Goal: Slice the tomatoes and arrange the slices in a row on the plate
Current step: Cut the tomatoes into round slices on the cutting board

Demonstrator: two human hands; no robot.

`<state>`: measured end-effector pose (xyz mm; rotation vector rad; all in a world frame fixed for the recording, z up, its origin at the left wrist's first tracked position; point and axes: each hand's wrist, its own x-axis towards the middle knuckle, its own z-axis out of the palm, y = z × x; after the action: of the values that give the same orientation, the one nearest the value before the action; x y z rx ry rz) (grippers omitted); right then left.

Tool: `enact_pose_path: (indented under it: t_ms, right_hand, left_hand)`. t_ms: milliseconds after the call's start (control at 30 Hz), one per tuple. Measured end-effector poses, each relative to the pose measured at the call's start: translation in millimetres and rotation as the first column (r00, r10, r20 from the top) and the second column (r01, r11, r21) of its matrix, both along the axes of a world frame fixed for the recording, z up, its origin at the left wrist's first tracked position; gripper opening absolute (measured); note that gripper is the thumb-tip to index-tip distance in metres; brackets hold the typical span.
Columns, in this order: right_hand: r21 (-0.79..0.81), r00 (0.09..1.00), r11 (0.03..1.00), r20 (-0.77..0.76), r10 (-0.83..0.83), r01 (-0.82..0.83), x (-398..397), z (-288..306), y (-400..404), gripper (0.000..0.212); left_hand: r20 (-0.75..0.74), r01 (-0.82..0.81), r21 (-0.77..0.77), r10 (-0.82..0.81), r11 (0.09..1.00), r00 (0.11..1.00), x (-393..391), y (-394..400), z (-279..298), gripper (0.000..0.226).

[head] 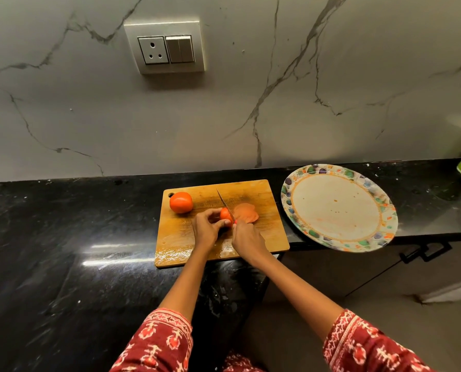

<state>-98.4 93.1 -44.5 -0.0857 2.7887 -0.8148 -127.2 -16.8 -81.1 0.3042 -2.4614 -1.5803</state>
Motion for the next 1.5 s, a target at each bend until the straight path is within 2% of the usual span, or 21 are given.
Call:
enact_pose_path:
  t_ms: [400,667,1033,1267,1500]
  right_hand:
    - [0.056,1.000,0.998,-0.004,-0.019,0.019,6.9,-13.9,0.6,0.030]
    - [0.019,1.000,1.000,0.011,-0.013,0.013,3.3,-13.2,-1.0,0.030]
    - [-0.005,0.999,0.999,0.039,-0.036,0.037,1.0,-8.7,-5.1,0.030]
    - [0.056,1.000,0.998,-0.010,-0.013,0.013,5.1,-20.6,-0.9,0.030]
    - [0.001,0.999,0.999,0.027,-0.035,0.035,0.5,-20.0,-0.8,0.033]
  left_hand:
    - [0.050,-0.042,-0.017,0.043,0.999,0.998,-1.9,1.8,7.8,0.028]
    - [0.052,-0.047,-0.063,0.050,0.997,0.997,-2.7,2.4,11.4,0.025]
    - [0.040,-0.053,-0.042,0.055,0.998,0.998,-3.4,2.0,9.3,0.024]
    - [0.076,-0.062,-0.046,0.065,0.997,0.995,-6.6,1.2,10.1,0.025]
    - [0.067,-0.057,-0.086,0.063,0.995,0.996,-8.0,2.7,9.6,0.023]
